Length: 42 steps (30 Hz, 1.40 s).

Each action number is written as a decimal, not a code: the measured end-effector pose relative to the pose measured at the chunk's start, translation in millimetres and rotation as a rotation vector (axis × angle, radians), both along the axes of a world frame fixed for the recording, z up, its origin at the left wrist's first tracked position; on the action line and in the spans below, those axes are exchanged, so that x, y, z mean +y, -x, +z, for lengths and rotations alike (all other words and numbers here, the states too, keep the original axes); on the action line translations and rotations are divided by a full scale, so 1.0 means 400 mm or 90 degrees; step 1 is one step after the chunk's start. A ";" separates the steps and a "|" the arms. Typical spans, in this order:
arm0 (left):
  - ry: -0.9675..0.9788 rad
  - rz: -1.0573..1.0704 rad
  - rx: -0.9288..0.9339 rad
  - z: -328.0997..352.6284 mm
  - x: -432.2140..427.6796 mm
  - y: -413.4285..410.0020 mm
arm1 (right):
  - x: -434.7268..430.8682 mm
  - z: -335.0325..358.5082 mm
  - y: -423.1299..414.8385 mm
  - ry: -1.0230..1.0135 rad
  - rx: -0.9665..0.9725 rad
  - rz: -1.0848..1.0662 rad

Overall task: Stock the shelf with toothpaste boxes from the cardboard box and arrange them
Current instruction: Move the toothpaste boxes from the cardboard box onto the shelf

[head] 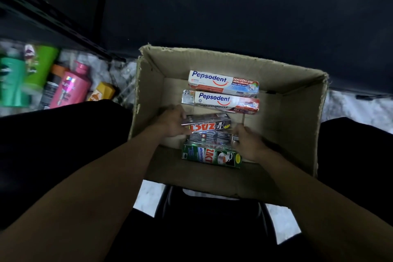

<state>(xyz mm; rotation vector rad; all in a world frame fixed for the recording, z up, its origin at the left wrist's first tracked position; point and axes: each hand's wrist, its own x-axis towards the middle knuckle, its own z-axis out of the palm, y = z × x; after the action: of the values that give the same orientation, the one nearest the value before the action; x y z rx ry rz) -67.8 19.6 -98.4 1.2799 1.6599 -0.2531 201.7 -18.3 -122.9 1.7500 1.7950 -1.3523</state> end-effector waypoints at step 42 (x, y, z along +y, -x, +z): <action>-0.026 0.161 -0.144 0.131 0.001 -0.052 | -0.008 0.004 -0.015 -0.056 0.001 0.029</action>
<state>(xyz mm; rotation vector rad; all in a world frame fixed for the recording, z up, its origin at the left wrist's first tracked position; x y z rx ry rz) -47.0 20.2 -45.8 1.0719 1.6159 0.0768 207.8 -21.4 -121.5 1.7395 1.9106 -1.2759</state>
